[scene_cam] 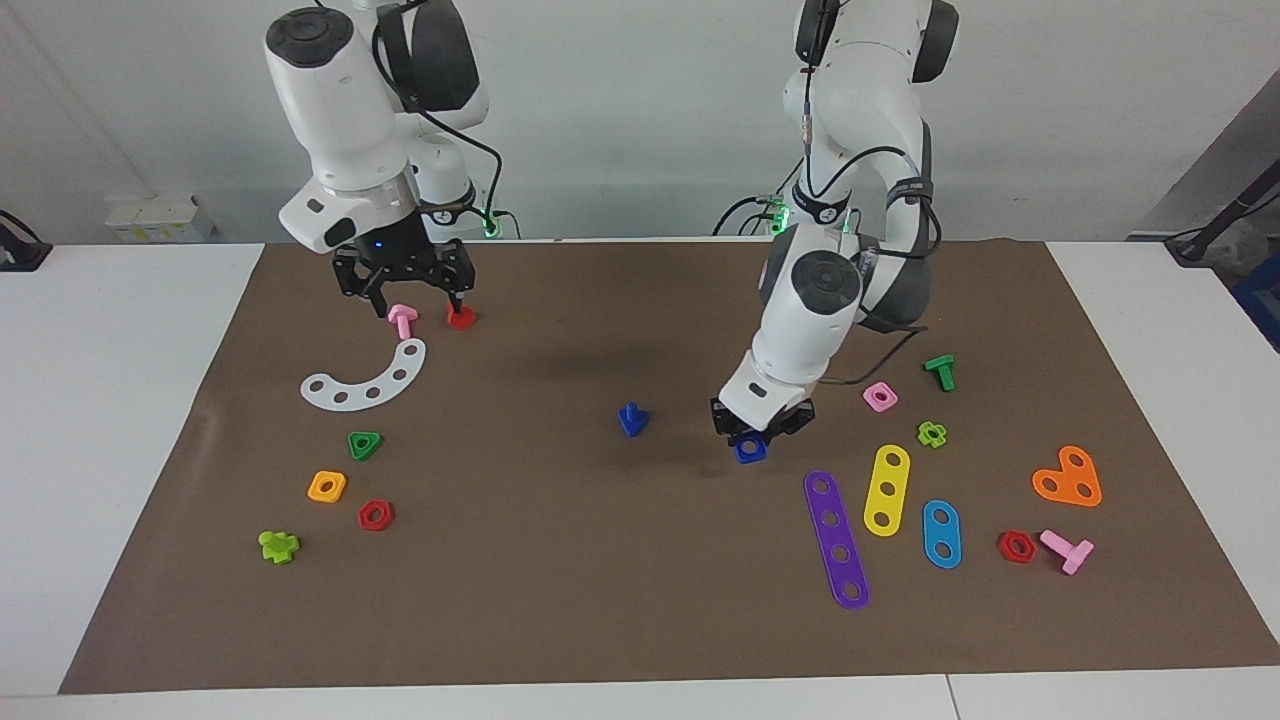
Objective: Unscrew and place screws in storage area
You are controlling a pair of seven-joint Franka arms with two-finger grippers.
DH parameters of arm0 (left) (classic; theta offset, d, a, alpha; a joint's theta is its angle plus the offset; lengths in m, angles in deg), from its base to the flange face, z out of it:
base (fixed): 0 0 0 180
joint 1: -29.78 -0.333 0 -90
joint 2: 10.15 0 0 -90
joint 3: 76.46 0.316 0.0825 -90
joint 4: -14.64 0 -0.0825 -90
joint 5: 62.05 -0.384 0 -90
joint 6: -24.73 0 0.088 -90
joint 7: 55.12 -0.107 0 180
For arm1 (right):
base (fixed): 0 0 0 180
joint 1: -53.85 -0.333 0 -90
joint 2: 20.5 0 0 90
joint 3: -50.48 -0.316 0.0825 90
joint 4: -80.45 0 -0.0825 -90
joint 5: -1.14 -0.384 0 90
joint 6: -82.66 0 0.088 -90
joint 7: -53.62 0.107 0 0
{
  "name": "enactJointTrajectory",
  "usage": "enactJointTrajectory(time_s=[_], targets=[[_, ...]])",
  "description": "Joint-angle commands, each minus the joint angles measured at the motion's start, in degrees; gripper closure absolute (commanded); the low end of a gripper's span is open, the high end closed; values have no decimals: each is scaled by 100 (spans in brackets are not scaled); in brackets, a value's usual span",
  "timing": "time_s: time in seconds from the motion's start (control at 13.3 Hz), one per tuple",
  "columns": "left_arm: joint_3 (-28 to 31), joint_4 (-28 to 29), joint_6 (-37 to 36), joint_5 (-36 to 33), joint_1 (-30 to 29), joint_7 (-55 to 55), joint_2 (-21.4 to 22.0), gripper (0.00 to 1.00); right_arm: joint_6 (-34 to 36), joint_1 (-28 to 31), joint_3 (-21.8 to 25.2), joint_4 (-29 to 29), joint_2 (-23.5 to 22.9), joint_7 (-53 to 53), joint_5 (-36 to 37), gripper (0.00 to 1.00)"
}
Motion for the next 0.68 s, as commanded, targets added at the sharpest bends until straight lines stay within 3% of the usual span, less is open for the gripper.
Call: enactJointTrajectory(time_s=[0.0,0.3,0.45,0.53,0.6], targets=[[-25,711,11,-43,-299,-802,321,100,-643,-537,7,93,-455,501,-29,0],[18,1809,817,-448,-511,-1550,647,96,-1532,-1224,7,76,-1282,1478,243,0],[115,1899,855,-474,-659,-1998,665,87,-1971,-1374,7,58,-1633,1610,235,0],[115,1908,846,-509,-739,-2209,674,68,-2156,-1435,7,58,-1765,1698,234,2],[115,1934,872,-562,-792,-2385,674,40,-2253,-1523,7,58,-1828,1742,234,5]])
